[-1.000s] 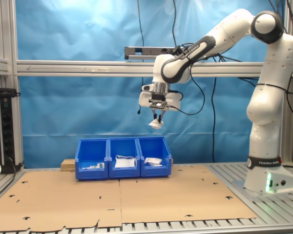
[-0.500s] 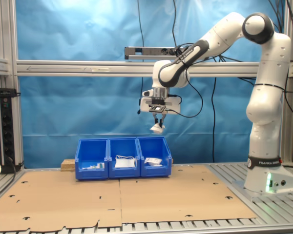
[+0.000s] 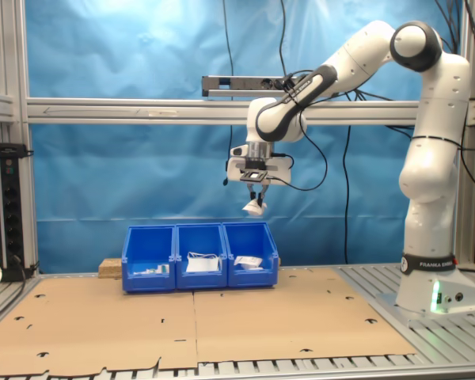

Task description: Pick and place sorting task of medical equipment.

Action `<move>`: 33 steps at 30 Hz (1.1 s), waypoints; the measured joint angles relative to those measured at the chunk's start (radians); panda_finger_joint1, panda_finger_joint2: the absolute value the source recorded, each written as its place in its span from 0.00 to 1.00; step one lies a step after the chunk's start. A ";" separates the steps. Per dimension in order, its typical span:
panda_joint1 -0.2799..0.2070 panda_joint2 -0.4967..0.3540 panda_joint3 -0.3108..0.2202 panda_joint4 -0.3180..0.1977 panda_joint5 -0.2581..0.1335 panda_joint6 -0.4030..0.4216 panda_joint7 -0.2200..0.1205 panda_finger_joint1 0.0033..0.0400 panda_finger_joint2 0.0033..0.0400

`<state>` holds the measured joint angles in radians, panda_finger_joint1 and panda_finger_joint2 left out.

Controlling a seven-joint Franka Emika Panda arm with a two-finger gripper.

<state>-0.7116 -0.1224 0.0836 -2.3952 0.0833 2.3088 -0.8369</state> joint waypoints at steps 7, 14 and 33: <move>0.000 0.010 -0.002 0.004 0.000 0.000 0.001 0.09 0.09; 0.000 0.032 -0.011 0.016 0.000 0.000 0.001 0.09 0.09; -0.003 0.053 -0.046 0.026 0.000 0.000 0.001 0.09 0.09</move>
<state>-0.7148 -0.0696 0.0380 -2.3696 0.0832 2.3088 -0.8363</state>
